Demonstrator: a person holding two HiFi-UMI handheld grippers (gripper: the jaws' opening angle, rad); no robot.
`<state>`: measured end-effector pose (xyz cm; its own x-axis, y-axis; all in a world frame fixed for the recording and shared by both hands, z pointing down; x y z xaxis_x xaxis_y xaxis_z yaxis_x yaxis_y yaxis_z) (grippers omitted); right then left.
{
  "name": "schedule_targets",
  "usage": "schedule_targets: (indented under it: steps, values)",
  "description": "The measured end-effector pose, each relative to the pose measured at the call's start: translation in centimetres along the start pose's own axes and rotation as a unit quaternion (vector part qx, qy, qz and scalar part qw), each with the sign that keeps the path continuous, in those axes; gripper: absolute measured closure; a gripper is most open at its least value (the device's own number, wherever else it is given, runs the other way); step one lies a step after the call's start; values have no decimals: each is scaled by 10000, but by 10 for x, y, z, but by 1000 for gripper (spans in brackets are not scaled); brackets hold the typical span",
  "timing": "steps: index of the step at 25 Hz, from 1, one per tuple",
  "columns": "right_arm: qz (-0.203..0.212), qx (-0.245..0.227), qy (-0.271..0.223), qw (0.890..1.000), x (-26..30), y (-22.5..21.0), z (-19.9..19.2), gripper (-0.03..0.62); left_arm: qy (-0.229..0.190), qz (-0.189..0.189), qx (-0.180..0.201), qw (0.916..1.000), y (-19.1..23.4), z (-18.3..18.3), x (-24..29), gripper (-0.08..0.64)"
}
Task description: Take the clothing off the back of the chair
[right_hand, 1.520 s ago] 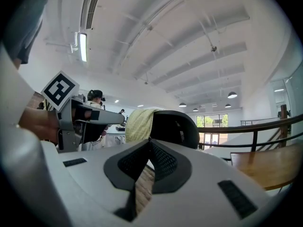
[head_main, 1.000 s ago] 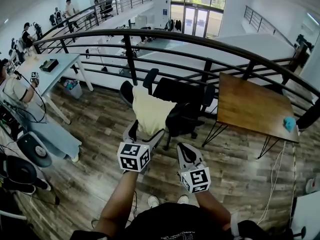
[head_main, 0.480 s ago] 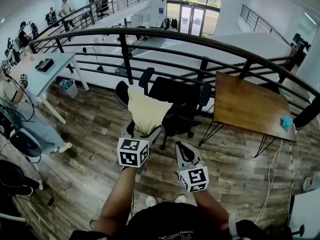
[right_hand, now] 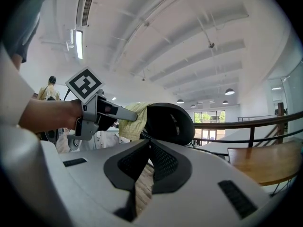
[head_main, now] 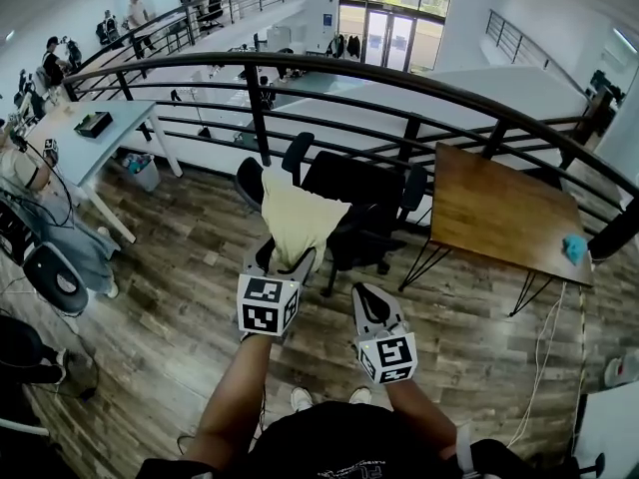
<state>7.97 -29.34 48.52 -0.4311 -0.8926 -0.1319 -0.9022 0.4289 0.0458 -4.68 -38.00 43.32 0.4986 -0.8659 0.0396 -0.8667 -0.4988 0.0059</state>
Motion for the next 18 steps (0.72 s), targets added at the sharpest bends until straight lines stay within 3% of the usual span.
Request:
schedule_targets:
  steps: [8,18]
  values:
    - [46,-28,17,10000,1,8,-1,571,-160,168,-5,9997,4,5,-4,469]
    - [-6,-51,26,10000,-3,10,-2,571,-266,131,-83,9995,3,5,-12,492]
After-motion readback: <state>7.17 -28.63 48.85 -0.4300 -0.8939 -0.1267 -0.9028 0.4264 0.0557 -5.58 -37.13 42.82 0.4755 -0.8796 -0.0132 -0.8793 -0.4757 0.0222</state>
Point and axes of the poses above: the fingertips, and each gripper's own axes: x forward along the fingers, y to its left, z out of its top, the point moved 1 cm from there along -x, backward along the fingers, and after that the axes turned 12 degrees about -y, right-handed, at the moved point
